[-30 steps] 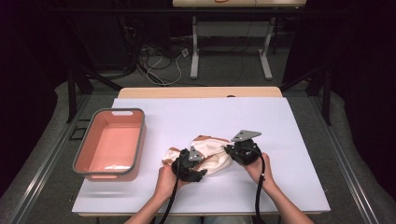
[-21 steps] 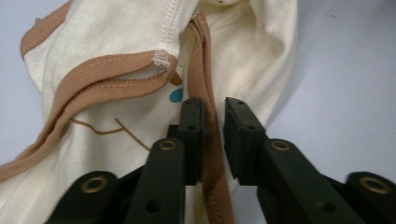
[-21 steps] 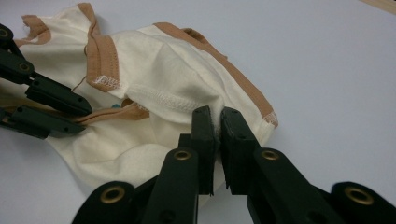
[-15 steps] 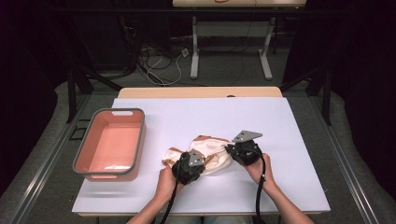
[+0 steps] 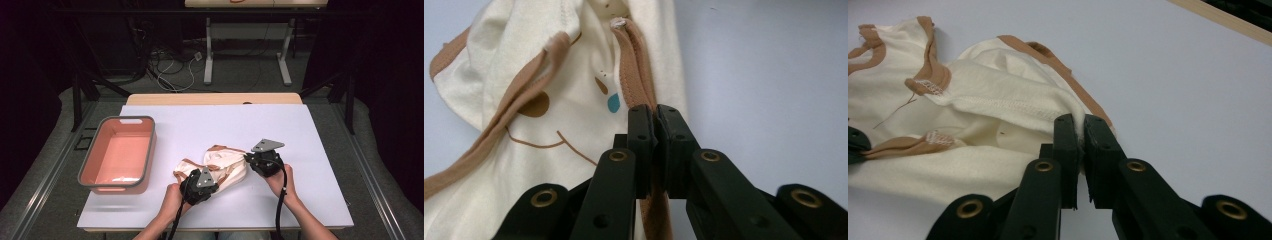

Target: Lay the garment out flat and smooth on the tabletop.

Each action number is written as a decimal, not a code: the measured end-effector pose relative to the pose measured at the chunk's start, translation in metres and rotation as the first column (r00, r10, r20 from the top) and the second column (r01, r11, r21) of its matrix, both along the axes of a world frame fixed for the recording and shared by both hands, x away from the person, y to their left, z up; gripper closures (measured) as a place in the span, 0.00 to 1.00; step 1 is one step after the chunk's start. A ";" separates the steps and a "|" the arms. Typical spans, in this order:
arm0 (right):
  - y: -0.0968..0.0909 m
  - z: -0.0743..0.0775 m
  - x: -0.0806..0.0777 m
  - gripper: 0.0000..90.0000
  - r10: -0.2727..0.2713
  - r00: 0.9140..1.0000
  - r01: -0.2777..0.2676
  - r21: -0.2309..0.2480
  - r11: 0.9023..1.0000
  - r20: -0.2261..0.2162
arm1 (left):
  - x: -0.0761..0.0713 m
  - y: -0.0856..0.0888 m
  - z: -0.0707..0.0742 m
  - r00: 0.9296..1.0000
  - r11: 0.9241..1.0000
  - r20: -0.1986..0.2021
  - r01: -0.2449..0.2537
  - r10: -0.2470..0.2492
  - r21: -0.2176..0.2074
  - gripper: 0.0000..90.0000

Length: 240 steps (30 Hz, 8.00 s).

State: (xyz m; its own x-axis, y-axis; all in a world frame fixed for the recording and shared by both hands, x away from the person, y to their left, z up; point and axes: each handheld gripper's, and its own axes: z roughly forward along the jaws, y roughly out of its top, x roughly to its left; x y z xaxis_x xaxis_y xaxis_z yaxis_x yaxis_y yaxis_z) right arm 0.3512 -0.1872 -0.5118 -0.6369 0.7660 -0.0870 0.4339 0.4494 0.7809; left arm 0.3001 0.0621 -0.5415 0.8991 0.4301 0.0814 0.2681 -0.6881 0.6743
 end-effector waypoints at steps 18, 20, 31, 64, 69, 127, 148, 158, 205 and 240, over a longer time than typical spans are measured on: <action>0.000 -0.003 0.002 0.91 0.034 0.998 -0.034 0.001 0.999 -0.046 | 0.007 0.008 0.003 1.000 0.999 -0.016 0.011 -0.010 0.037 0.73; 0.000 -0.004 0.002 0.91 0.038 0.998 -0.038 -0.001 0.999 -0.056 | 0.006 0.002 0.005 1.000 1.000 -0.023 0.000 0.000 0.023 0.62; 0.001 -0.007 0.005 0.82 0.050 0.994 -0.051 -0.006 0.999 -0.093 | 0.004 -0.038 0.003 0.999 1.000 0.035 -0.029 0.029 0.006 0.49; -0.014 0.008 0.003 0.95 -0.091 0.995 0.091 -0.005 0.996 -0.031 | -0.019 -0.019 0.009 0.982 0.987 0.098 0.157 -0.159 0.034 0.97; -0.013 -0.005 0.008 0.93 -0.040 0.995 0.039 -0.011 0.999 -0.091 | -0.010 -0.014 0.000 0.987 0.986 0.040 0.150 -0.153 0.075 0.96; -0.023 0.002 0.009 0.95 -0.115 0.993 0.115 -0.031 0.993 -0.017 | -0.024 -0.008 0.013 0.985 0.986 0.049 0.166 -0.167 0.019 0.94; -0.012 -0.011 0.011 0.91 -0.059 0.994 0.055 -0.049 0.997 -0.092 | -0.022 0.001 0.005 0.996 0.997 0.066 0.062 -0.066 0.054 0.66; -0.008 -0.014 0.011 0.85 -0.043 0.993 0.037 -0.055 0.998 -0.108 | -0.018 -0.036 -0.005 0.993 0.999 0.114 0.016 -0.020 0.035 0.61; -0.008 -0.020 0.013 0.88 0.001 0.989 -0.016 -0.098 0.995 -0.149 | -0.007 0.026 0.002 0.999 0.998 -0.011 0.049 -0.049 -0.027 0.89; 0.019 -0.003 -0.007 0.83 0.184 0.983 -0.184 -0.084 0.979 -0.003 | -0.018 -0.020 -0.010 0.990 0.990 -0.014 0.139 -0.139 0.001 0.90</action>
